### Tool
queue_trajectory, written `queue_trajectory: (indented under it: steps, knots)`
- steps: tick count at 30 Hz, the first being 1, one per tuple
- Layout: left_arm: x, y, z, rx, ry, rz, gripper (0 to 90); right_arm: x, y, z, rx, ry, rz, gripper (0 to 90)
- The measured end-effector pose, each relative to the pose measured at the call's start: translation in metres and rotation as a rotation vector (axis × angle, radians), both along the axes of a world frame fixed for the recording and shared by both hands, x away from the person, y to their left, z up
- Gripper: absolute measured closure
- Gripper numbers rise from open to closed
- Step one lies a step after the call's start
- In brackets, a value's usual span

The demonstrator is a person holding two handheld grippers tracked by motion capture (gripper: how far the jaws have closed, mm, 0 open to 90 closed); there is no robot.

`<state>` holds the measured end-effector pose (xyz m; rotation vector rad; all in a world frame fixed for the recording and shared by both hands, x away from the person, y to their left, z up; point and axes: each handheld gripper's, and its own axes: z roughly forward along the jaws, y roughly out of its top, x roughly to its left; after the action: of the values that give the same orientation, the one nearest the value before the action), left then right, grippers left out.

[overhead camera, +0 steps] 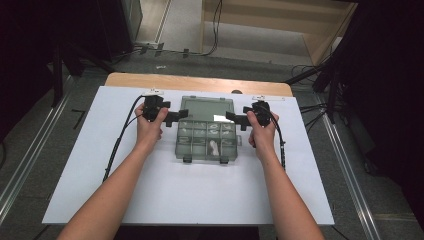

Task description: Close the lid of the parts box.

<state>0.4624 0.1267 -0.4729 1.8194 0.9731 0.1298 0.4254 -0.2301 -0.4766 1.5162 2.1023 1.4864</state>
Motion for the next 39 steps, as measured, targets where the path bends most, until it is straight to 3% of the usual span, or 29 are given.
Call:
queue_trajectory:
  steps: [5,7,10,18,21,25,30,34,39]
  knots:
    - [0.008,-0.004,-0.003,0.006,0.063,0.014,4.2,0.008,0.0,-0.002,0.026,0.027,0.001,0.0]
    - [0.01,-0.007,-0.005,0.011,0.084,0.028,9.3,0.012,0.0,-0.004,0.058,0.054,-0.006,8.1]
    - [0.013,-0.008,-0.007,0.0,0.109,0.045,12.7,0.015,0.0,-0.007,0.084,0.079,-0.001,11.5]
    - [0.015,-0.013,-0.015,0.017,0.153,0.07,20.1,0.02,0.001,-0.015,0.037,0.136,-0.025,19.2]
    - [0.015,-0.014,-0.016,0.014,0.149,0.089,26.6,0.021,0.001,-0.019,-0.009,0.158,-0.07,28.3]
    - [0.016,-0.016,-0.017,0.001,0.165,0.095,32.8,0.024,0.0,-0.023,-0.01,0.189,-0.089,36.7]
    - [0.017,-0.021,-0.024,0.038,0.196,0.111,34.4,0.026,0.003,-0.029,-0.007,0.214,-0.08,43.0]
    - [0.018,-0.023,-0.029,0.056,0.219,0.118,34.5,0.028,0.006,-0.035,-0.016,0.232,-0.084,43.2]
    - [0.021,-0.022,-0.032,0.035,0.249,0.129,34.9,0.03,0.005,-0.041,-0.009,0.245,-0.081,43.9]
